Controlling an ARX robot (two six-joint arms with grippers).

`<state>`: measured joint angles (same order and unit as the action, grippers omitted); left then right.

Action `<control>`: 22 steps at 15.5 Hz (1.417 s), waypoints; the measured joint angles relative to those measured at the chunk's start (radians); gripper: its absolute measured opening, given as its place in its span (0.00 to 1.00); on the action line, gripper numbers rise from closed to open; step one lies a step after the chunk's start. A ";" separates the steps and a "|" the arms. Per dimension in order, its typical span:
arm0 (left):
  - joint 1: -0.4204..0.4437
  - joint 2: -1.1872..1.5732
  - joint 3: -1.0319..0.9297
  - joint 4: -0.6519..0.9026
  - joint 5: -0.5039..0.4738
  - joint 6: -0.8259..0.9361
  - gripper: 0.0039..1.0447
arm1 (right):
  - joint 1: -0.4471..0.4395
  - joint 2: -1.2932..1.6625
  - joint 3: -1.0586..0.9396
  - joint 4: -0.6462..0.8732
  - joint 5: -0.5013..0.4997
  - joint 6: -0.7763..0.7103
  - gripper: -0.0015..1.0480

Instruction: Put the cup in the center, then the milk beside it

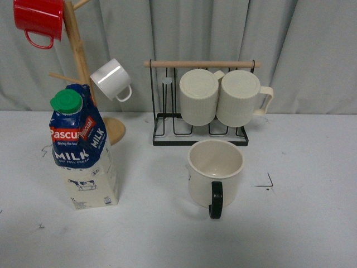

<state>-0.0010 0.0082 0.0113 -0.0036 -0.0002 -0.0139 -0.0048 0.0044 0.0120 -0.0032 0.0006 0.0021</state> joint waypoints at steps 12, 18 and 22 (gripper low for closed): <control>0.091 0.857 0.646 -0.110 0.380 -0.180 0.94 | 0.000 0.000 0.000 0.000 -0.001 0.000 0.94; -0.129 1.181 0.726 0.088 0.163 -0.134 0.94 | 0.000 0.000 0.000 0.000 -0.001 0.000 0.94; -0.149 1.351 0.757 0.147 0.004 -0.116 0.94 | 0.000 0.000 0.000 0.000 -0.001 0.000 0.94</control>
<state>-0.1501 1.3594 0.7681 0.1432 0.0040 -0.1295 -0.0048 0.0044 0.0120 -0.0036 -0.0006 0.0025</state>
